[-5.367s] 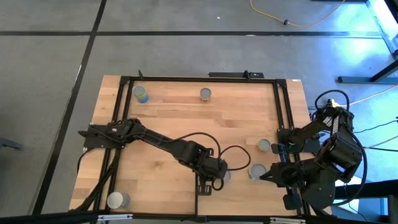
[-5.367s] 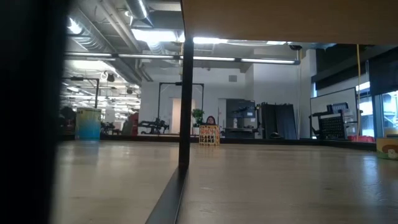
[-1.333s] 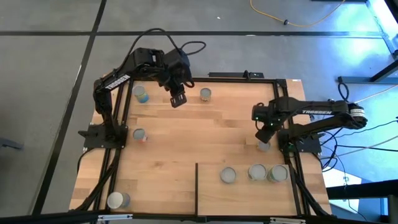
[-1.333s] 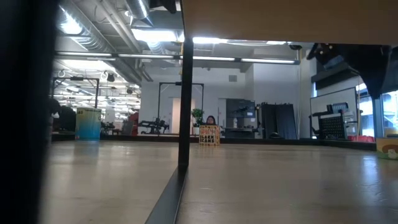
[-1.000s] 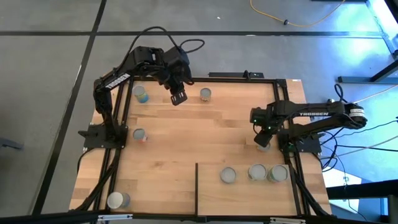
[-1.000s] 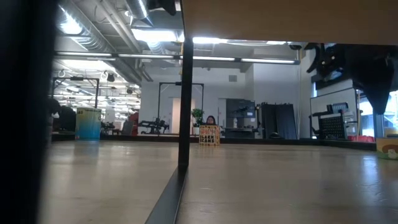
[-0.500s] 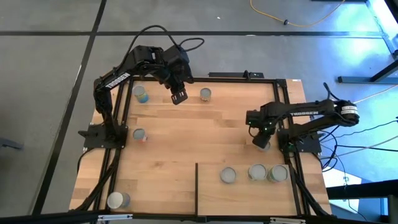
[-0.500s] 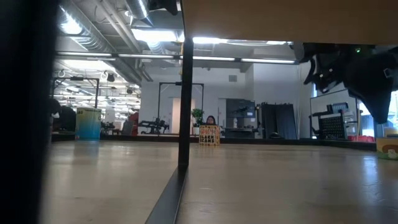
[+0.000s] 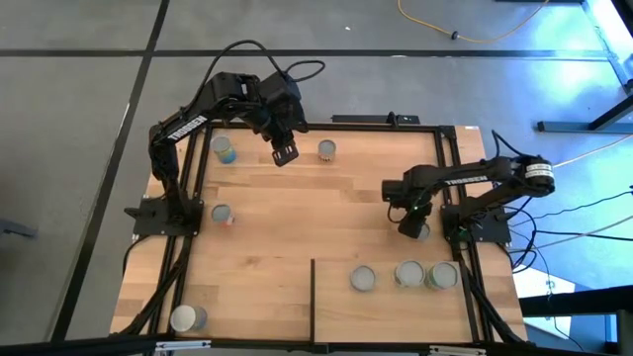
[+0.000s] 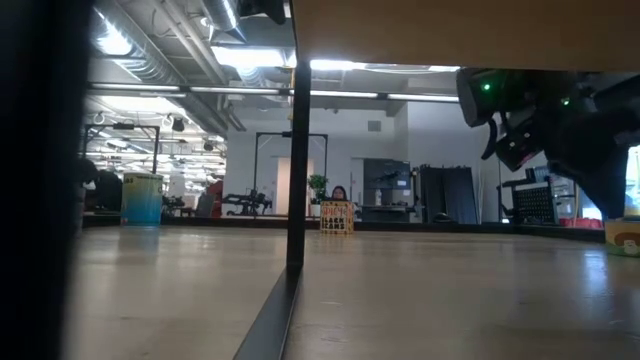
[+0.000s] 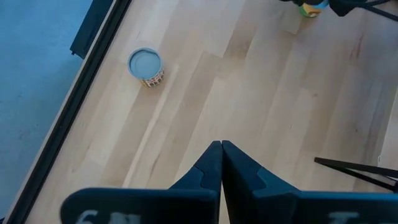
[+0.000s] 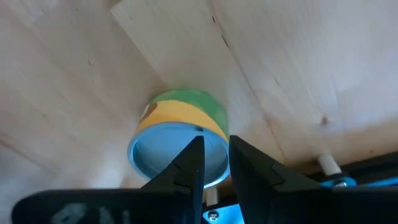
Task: Pick and place cans onto a shelf
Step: Put the yellow canned mushroom on the shelf
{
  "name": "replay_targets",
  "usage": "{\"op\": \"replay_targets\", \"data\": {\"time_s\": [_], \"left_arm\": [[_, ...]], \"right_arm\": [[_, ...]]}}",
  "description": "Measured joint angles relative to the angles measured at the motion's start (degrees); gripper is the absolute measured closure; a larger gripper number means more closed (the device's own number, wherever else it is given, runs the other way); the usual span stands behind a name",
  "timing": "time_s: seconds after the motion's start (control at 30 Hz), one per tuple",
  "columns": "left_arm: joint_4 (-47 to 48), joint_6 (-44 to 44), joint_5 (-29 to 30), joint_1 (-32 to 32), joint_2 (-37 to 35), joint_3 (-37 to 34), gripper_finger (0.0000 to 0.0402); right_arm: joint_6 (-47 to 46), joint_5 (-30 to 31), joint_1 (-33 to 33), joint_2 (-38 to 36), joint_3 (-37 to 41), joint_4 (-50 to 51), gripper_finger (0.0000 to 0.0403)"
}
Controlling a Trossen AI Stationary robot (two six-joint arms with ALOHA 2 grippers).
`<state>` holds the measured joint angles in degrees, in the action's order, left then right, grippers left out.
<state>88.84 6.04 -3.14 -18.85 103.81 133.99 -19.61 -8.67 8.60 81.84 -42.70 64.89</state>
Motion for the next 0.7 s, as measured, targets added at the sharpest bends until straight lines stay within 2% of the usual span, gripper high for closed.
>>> {"op": "replay_targets", "data": {"time_s": [0.53, 0.7], "left_arm": [[0.0, 0.0, 0.0, 0.0, 0.0, 0.0, 0.0402], [0.0, 0.0, 0.0, 0.0, 0.0, 0.0, 0.0402]], "right_arm": [[4.9, 1.3, 0.0, 6.7, -0.3, -1.8, 0.0327], [4.2, 1.3, 0.0, 6.5, -0.2, -2.1, 0.0363]]}}
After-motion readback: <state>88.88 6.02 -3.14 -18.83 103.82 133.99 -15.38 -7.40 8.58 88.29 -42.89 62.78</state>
